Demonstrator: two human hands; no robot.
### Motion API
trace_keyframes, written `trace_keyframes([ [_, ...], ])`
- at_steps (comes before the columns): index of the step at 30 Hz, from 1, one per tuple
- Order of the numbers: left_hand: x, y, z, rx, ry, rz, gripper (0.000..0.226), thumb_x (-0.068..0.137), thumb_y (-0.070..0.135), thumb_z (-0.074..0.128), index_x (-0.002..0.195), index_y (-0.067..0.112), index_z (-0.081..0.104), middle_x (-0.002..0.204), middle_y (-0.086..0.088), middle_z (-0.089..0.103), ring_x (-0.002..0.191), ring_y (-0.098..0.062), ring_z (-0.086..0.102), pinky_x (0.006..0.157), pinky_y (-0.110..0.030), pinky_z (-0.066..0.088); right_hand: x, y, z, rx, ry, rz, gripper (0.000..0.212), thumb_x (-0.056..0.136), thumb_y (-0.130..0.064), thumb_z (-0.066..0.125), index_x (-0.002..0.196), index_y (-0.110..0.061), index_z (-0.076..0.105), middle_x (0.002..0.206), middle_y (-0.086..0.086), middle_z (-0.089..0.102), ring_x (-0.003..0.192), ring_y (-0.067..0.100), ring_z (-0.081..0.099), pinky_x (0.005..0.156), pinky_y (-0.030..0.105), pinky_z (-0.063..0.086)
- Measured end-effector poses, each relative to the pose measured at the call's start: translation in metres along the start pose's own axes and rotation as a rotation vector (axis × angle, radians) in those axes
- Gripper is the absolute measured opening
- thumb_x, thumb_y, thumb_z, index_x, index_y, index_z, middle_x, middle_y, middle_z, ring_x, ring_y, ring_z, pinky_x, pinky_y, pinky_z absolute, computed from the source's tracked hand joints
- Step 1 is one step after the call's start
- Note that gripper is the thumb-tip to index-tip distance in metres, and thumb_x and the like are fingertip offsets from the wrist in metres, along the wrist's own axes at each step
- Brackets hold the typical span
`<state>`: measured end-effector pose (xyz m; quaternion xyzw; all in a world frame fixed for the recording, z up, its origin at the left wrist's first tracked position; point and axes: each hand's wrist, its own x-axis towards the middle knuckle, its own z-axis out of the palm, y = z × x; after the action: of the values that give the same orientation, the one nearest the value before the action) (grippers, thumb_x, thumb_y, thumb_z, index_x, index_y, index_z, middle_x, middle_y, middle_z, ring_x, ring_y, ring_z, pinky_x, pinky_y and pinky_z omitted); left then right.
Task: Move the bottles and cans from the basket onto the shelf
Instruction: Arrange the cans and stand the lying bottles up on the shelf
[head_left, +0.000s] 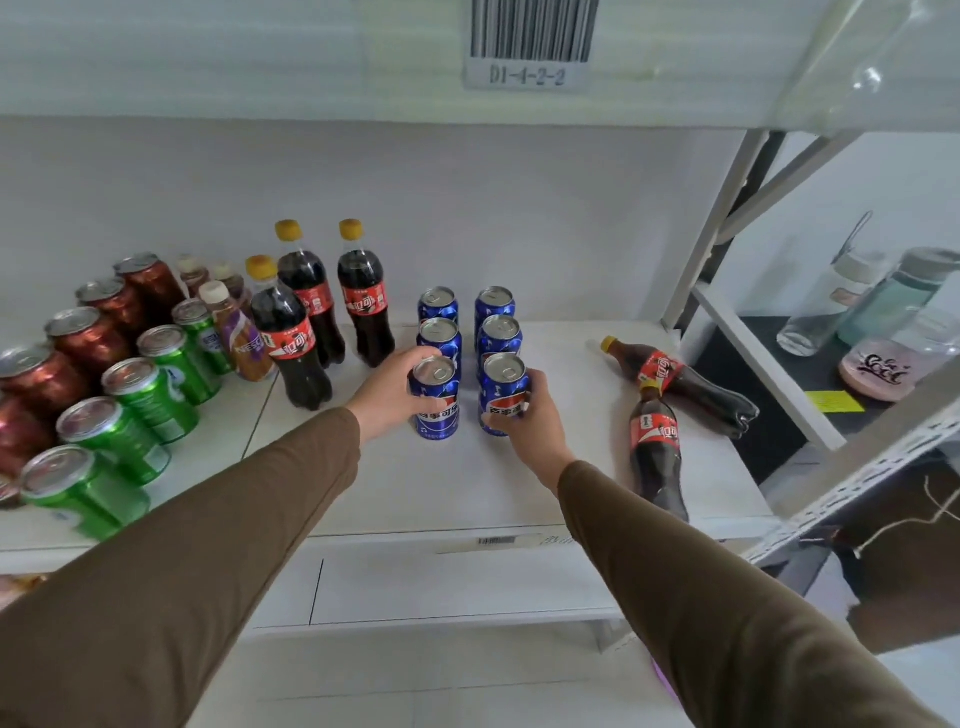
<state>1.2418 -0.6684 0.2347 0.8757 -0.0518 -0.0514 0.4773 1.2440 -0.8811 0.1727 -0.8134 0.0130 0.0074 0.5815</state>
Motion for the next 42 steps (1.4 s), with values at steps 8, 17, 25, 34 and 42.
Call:
trace_keyframes([
  [8, -0.007, 0.008, 0.004, -0.003, 0.002, -0.037, 0.075, 0.076, 0.004, 0.083, 0.141, 0.018, 0.047, 0.144, 0.0, 0.052, 0.131, -0.017, 0.051, 0.112, -0.045, 0.042, -0.001, 0.004, 0.001, 0.051, -0.013, -0.016, 0.067, 0.079, -0.017, 0.083, 0.126, -0.034, 0.039, 0.118, -0.016, 0.055, 0.11, 0.009, 0.058, 0.085, 0.014, 0.045],
  [17, -0.038, 0.043, 0.037, 0.15, 0.347, 0.23, 0.078, 0.078, 0.025, 0.084, 0.144, 0.025, 0.042, 0.142, 0.003, 0.041, 0.133, -0.015, 0.039, 0.109, -0.033, 0.035, -0.03, -0.009, -0.041, 0.018, 0.081, -0.089, 0.089, 0.08, -0.058, 0.073, 0.153, -0.034, 0.028, 0.158, -0.008, 0.035, 0.135, 0.004, 0.036, 0.101, 0.026, 0.034],
  [25, -0.038, 0.112, 0.143, -0.095, 0.087, 0.211, 0.069, 0.085, 0.036, 0.075, 0.143, 0.027, 0.039, 0.145, 0.008, 0.041, 0.134, -0.009, 0.039, 0.111, -0.028, 0.034, -0.022, -0.006, -0.154, -0.086, 0.304, -0.165, 0.064, 0.093, -0.044, 0.065, 0.147, -0.018, 0.045, 0.137, -0.005, 0.052, 0.125, 0.01, 0.05, 0.102, 0.026, 0.038],
  [34, -0.016, 0.122, 0.239, 0.023, -0.201, -0.235, 0.093, 0.074, 0.057, 0.078, 0.143, 0.009, 0.04, 0.141, -0.013, 0.048, 0.125, -0.03, 0.052, 0.104, -0.041, 0.045, 0.024, 0.03, -0.25, -0.686, 0.241, -0.003, 0.063, 0.097, -0.031, 0.062, 0.152, -0.011, 0.038, 0.151, 0.015, 0.045, 0.139, 0.032, 0.04, 0.113, 0.042, 0.031],
  [42, 0.002, 0.123, 0.262, 0.03, -0.248, -0.365, 0.088, 0.059, 0.067, 0.081, 0.125, 0.016, 0.054, 0.117, -0.006, 0.065, 0.101, -0.026, 0.064, 0.091, -0.038, 0.054, 0.054, 0.045, -0.262, -0.916, 0.0, 0.142, 0.076, 0.088, -0.044, 0.07, 0.149, -0.013, 0.037, 0.142, 0.014, 0.055, 0.125, 0.034, 0.055, 0.099, 0.042, 0.045],
])
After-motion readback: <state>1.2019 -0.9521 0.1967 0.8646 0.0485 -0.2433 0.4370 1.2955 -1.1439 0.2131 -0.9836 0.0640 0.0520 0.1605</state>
